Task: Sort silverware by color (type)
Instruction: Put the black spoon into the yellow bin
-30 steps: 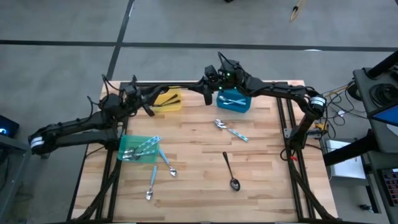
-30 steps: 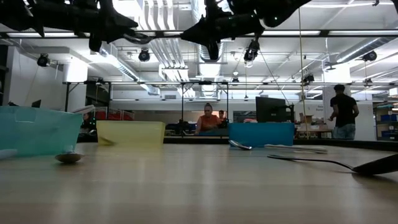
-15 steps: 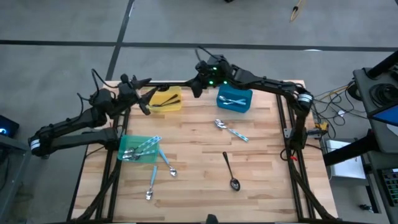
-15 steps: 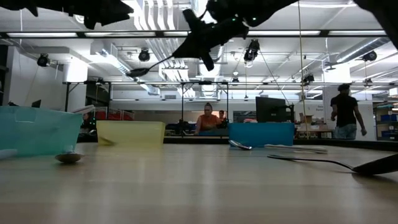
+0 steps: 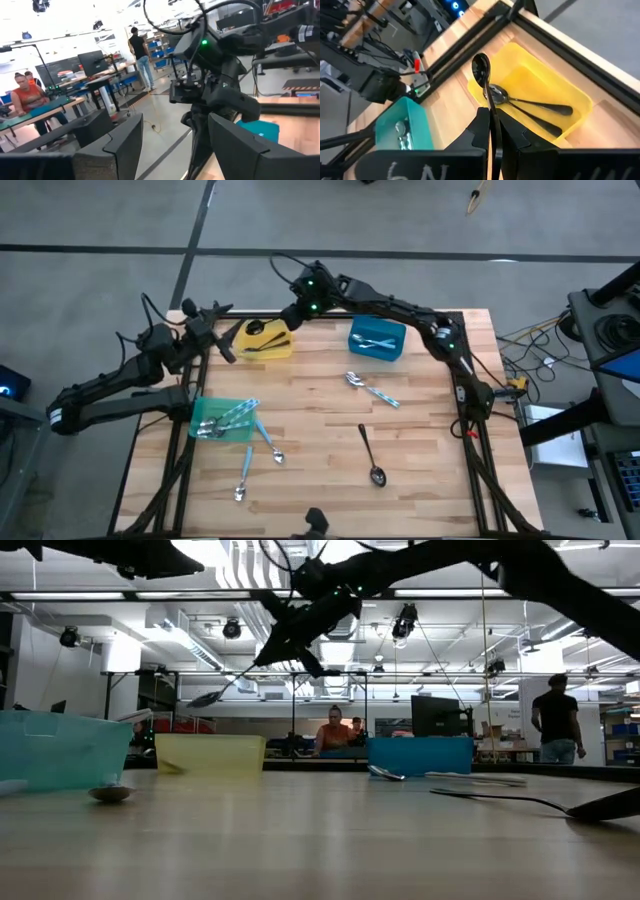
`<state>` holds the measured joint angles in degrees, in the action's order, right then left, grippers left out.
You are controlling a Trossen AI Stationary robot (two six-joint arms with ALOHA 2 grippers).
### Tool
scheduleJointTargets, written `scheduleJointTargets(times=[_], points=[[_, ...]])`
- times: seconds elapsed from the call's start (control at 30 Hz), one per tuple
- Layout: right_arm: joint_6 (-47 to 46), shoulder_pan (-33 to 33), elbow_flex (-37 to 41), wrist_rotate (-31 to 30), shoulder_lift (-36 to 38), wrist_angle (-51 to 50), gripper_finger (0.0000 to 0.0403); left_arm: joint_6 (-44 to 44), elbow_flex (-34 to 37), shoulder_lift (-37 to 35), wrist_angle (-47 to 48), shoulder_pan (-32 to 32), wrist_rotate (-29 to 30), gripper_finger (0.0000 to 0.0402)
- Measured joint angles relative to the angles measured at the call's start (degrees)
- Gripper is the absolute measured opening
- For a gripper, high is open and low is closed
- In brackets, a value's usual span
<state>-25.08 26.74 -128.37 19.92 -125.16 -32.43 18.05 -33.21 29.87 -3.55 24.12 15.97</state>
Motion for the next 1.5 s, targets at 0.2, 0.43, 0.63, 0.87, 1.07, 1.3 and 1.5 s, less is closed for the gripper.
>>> scheduleJointTargets(times=[0.2, 0.43, 0.63, 0.87, 1.07, 1.3, 1.5], points=[[-2.42, 0.57, -6.29, 2.97, -6.05, -2.12, 0.0008, 0.87, 0.39, -1.57, 0.59, 0.00, 0.22, 0.0204], [-0.86, 1.36, -6.26, 4.60, -8.50, -1.80, 0.0008, 1.20, 0.89, -2.42, 0.90, 0.00, 0.23, 0.0204], [0.20, 1.43, -6.26, 4.67, -9.66, -1.43, 0.0008, 1.85, 0.96, -2.34, 0.84, 0.00, 0.22, 0.0204], [0.17, 1.43, -6.23, 4.63, -11.68, -1.20, 0.0008, 1.87, 0.98, -2.34, 0.94, -0.02, 0.22, 0.0204], [0.21, 1.43, -6.23, 4.58, -11.80, -1.11, 0.0008, 2.05, 0.98, -2.27, 1.01, 0.00, 0.20, 0.0204], [0.14, 1.40, -6.23, 4.53, -11.88, -1.18, 0.0008, 2.27, 0.98, -2.27, 0.98, 0.00, 0.20, 0.0204], [-0.31, 1.30, -6.23, 4.52, -11.91, -1.19, 0.0008, 2.27, 0.98, -2.10, 1.01, 0.00, 0.20, 0.0204]])
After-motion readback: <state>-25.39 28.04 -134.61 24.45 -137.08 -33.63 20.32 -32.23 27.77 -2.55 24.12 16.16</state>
